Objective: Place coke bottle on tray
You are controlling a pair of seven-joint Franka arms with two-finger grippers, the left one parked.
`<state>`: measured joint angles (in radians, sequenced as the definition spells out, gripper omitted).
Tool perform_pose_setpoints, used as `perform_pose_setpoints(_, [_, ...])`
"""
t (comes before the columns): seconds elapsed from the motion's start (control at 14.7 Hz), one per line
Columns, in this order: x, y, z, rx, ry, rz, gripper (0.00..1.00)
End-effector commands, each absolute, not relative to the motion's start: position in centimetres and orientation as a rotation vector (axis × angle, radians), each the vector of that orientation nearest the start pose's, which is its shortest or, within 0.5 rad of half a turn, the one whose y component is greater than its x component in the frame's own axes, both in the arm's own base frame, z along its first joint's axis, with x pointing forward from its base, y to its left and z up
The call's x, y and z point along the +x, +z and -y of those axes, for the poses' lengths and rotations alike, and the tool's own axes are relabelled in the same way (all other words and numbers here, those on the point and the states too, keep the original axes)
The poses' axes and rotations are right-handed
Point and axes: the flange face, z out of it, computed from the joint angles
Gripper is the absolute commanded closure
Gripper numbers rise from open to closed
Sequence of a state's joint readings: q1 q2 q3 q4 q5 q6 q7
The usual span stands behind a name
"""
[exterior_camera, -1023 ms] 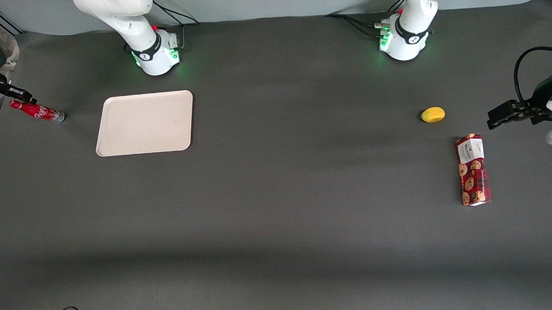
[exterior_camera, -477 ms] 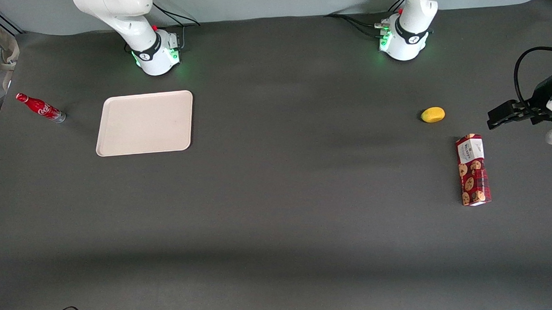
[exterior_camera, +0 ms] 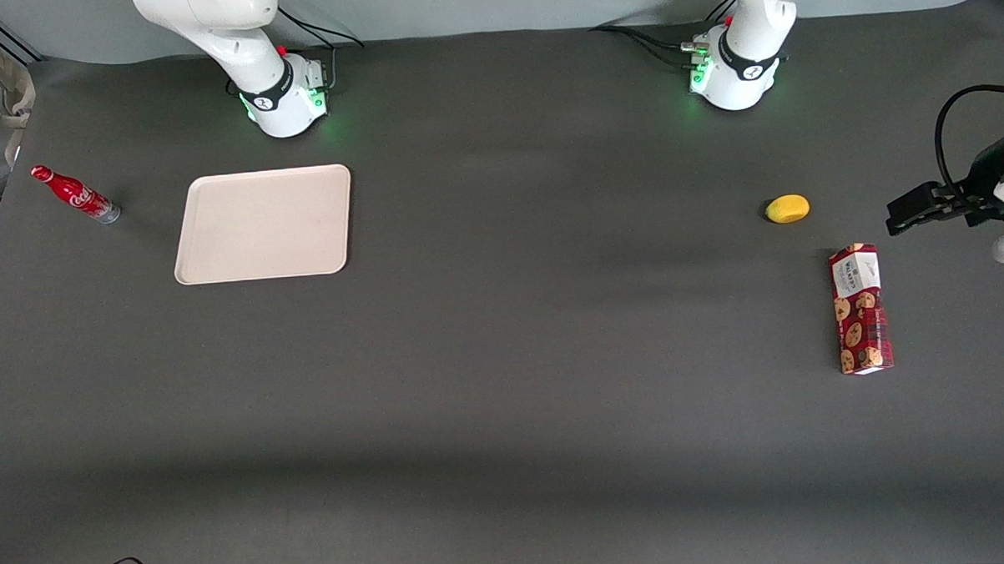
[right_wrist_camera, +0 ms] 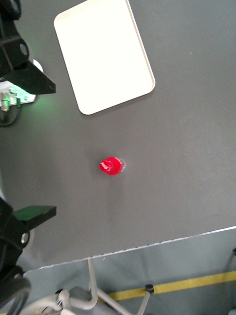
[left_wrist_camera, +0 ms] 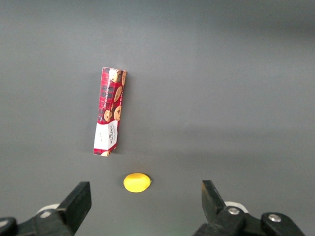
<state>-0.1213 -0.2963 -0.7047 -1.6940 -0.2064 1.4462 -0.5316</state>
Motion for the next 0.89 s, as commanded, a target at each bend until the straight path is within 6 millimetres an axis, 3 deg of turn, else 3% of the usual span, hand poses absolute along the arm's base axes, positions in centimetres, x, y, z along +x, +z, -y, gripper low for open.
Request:
perform_pose_setpoints(0.0, [24.9,68.6,38.7,-3.124,0.073,-0.48,0.0])
perform_pose_setpoints(0.14, [24.5,68.2,38.7,-3.11,0.076,-0.502,0.0])
perform_pose_setpoints(0.27, [23.6,65.3,39.5,-3.09,0.061,-0.509,0.0])
perform_pose_setpoints(0.55, [20.2,53.2,41.2,-3.041,-0.135,-0.53,0.0])
perform_pose_setpoints(0.82, [18.3,42.1,41.1,-2.984,-0.242,-0.623,0.0])
